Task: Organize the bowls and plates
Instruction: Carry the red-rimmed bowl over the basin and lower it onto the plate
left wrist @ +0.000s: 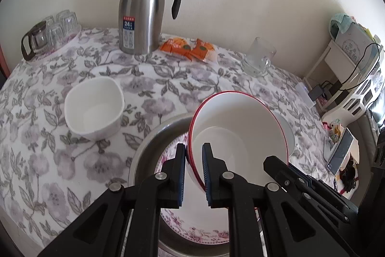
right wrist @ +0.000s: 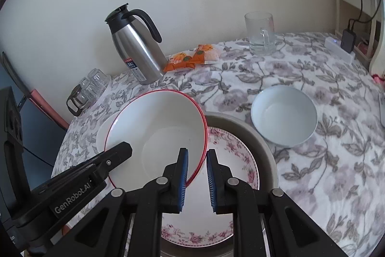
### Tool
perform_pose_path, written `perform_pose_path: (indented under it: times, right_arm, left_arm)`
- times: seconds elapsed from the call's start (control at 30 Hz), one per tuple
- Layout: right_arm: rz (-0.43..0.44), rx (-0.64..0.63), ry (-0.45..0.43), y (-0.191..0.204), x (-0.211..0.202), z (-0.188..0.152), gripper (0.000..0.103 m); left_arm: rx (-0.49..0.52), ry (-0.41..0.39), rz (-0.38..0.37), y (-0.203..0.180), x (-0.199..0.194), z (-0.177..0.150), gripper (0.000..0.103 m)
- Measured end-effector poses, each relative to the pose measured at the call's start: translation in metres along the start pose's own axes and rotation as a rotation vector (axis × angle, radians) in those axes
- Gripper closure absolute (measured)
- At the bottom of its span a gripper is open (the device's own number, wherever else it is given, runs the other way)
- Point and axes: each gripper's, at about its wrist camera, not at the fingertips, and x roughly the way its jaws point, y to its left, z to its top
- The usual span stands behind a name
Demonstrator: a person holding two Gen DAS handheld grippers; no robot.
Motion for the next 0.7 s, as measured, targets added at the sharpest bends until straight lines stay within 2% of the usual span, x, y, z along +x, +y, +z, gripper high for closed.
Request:
perform_pose_path:
  times: [0.4, 0.7]
  right_arm:
    - [-0.034, 0.025, 0.063, -0.015, 0.02, -0.013, 0.086]
    - [-0.063, 0.023, 0.077, -0.019, 0.027, -0.015, 0.086]
  left_arm:
    - [0.004, 0.071, 0.012, -0.004, 0.02, -0.008, 0.089]
    - [0.018, 0.104, 0.023, -0.009, 0.033, -0.012, 0.089]
